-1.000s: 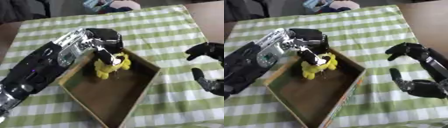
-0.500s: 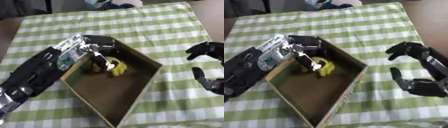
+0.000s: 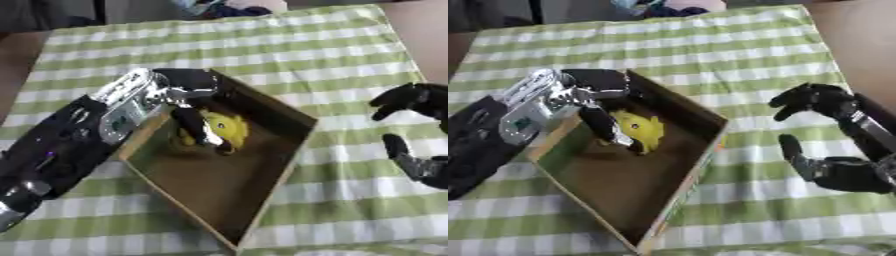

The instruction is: Pick up objects on the table and place them in the box.

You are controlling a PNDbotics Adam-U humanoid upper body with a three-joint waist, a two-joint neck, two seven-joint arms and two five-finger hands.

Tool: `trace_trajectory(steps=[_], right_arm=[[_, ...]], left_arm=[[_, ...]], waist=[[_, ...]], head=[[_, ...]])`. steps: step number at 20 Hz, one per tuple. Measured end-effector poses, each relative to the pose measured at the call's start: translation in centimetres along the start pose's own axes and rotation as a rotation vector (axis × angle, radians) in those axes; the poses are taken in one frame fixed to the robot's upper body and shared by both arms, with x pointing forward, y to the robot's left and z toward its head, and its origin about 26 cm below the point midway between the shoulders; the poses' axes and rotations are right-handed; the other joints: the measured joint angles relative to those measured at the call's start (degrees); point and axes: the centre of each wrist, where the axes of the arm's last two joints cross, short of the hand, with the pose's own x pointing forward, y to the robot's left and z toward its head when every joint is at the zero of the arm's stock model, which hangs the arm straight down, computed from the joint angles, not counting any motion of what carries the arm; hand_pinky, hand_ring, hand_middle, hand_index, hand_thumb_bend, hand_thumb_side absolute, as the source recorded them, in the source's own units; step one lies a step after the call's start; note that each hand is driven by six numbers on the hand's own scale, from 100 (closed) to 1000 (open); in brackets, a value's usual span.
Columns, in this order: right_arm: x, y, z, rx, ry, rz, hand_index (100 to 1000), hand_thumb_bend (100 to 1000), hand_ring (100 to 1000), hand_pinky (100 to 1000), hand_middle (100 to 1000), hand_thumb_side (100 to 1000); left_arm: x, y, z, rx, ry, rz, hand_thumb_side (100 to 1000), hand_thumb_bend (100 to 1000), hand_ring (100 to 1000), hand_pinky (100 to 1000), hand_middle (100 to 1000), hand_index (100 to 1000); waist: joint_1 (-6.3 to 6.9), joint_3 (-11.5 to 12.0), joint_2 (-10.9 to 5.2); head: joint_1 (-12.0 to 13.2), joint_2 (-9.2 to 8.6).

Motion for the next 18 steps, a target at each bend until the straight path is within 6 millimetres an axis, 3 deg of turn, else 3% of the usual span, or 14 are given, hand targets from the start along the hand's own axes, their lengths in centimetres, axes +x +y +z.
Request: trace_trajectory(steps=[10, 18], right_arm=[[0.0, -0.1, 0.1, -0.012, 0.003, 0.004, 824, 100, 689, 781, 738, 100], [-0.1, -0.7, 0.3, -0.057, 0.015, 0.022, 826, 100, 690, 782, 739, 100]], left_arm=[[0.2, 1.4, 4.1, 0.234, 0.048, 0.089, 738, 535, 749, 805, 740, 879], [1.2, 1.0, 7.9, 0.493, 0.075, 0.234, 761, 440, 732, 799, 710, 860]], waist=[[-0.32, 0.72, -0.01], [-0.71, 1.3, -0.03]], head=[[-0.45, 0.01], [-1.0, 0.01]])
